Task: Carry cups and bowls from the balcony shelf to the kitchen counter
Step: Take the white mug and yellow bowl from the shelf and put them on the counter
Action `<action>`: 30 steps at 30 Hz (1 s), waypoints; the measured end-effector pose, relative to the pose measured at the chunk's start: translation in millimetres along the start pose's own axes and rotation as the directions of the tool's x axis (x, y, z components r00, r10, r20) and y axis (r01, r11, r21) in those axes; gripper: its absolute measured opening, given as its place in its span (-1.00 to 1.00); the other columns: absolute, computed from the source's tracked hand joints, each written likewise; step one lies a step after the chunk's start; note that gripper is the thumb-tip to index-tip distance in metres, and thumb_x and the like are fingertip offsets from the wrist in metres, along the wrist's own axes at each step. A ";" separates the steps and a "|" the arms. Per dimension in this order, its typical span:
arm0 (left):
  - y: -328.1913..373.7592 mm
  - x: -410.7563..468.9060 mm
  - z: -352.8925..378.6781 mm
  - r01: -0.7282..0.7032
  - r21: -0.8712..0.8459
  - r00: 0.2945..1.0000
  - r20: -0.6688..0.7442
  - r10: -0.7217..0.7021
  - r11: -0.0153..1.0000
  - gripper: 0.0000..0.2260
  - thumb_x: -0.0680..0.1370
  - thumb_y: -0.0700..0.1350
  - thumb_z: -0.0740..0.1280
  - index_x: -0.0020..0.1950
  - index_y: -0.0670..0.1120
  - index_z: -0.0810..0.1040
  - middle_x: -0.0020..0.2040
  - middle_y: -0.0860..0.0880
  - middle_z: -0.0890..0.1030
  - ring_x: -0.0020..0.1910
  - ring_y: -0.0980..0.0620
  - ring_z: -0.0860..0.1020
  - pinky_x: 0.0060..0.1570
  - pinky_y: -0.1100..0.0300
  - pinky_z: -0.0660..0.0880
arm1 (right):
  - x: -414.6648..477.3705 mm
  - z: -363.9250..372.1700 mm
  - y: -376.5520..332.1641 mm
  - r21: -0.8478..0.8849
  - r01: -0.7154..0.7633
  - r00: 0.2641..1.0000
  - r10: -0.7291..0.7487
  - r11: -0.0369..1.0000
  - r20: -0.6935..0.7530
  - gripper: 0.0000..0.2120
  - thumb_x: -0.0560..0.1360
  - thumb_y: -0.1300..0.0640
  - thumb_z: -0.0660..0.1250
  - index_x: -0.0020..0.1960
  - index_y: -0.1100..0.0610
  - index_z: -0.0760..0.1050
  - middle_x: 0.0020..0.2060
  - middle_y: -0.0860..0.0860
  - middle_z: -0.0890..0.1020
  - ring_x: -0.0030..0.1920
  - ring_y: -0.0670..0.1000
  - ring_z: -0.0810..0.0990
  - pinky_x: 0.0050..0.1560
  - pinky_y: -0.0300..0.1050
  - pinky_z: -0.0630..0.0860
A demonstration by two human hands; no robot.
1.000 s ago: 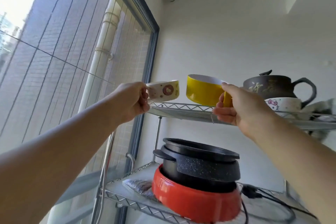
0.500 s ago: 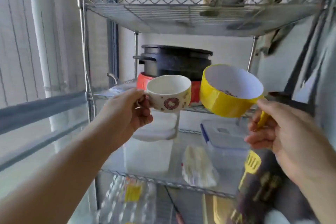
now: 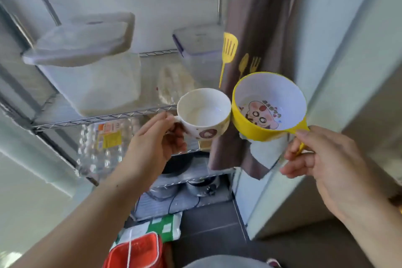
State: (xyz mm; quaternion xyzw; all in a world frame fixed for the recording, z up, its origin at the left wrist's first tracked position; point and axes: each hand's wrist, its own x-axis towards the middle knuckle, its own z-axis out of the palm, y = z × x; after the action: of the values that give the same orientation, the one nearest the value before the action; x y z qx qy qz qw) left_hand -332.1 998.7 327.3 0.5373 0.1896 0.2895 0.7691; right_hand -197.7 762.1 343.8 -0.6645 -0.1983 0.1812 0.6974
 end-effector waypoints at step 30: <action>-283.9 -69.9 366.0 0.340 0.551 0.393 0.652 -0.648 0.762 -0.74 0.46 -0.07 0.25 -0.44 0.05 0.52 -0.44 -0.01 0.53 -0.44 0.00 0.55 -0.16 -0.18 0.29 | -252.9 -291.5 124.2 0.392 -0.321 0.178 0.461 0.862 -0.869 -0.67 0.55 0.19 0.29 -0.35 0.29 0.54 -0.52 0.16 0.60 -0.58 0.13 0.59 -0.55 -0.07 0.53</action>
State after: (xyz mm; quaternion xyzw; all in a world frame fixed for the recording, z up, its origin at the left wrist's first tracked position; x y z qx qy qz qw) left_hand -96.0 618.6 188.5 0.6438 0.0115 -0.2749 0.7140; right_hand -261.9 388.8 199.6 -0.6239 0.4390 -0.0621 0.6436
